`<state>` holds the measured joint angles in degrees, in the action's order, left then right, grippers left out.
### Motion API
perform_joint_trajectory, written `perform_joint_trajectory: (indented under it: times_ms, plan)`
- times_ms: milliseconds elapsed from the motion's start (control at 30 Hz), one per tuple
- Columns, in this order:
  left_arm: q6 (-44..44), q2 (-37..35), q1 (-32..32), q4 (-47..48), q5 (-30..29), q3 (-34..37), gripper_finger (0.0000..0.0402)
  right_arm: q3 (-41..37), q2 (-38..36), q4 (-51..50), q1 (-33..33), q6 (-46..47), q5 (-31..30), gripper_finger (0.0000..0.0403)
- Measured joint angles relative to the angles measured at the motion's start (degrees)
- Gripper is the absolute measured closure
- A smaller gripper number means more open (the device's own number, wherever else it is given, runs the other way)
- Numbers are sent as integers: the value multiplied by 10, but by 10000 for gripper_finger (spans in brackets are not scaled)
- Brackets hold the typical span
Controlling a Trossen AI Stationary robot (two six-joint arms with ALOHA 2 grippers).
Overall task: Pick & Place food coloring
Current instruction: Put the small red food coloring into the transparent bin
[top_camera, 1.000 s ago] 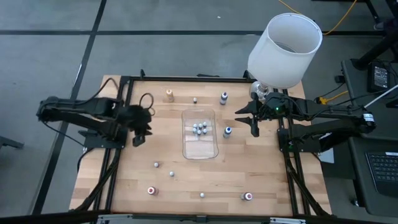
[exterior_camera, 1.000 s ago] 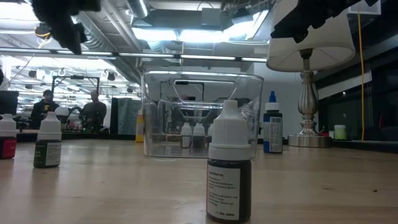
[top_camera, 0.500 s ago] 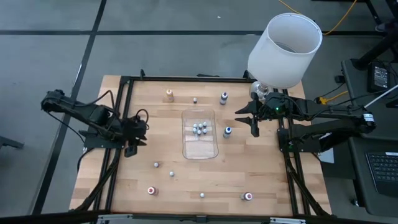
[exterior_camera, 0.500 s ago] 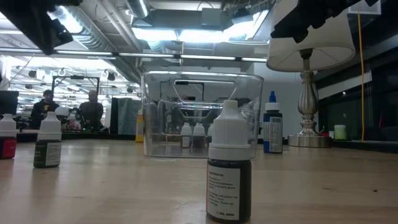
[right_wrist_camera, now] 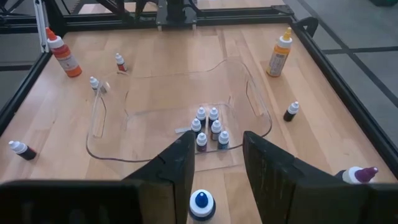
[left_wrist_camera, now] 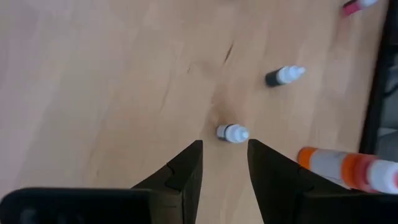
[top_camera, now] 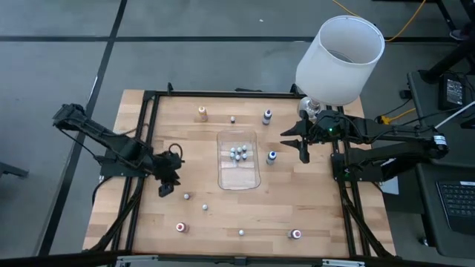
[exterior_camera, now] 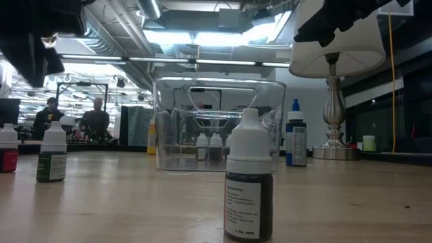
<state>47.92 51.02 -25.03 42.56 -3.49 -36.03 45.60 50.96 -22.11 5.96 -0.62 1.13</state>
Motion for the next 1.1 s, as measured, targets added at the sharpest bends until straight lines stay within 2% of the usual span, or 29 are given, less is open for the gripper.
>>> perform_joint_trajectory:
  times_ms: [233,400,600,1100]
  plan:
    - [19,88,-30,-84,-1,1,221,0,0,-1,0,-1,0,265]
    - [45,143,-46,-99,-2,1,187,0,0,-1,0,-15,0,265]
    - [54,192,-67,-103,-18,1,186,0,0,-1,0,-29,0,265]
    - [35,256,-80,-155,-29,1,200,0,0,-1,0,-29,0,265]
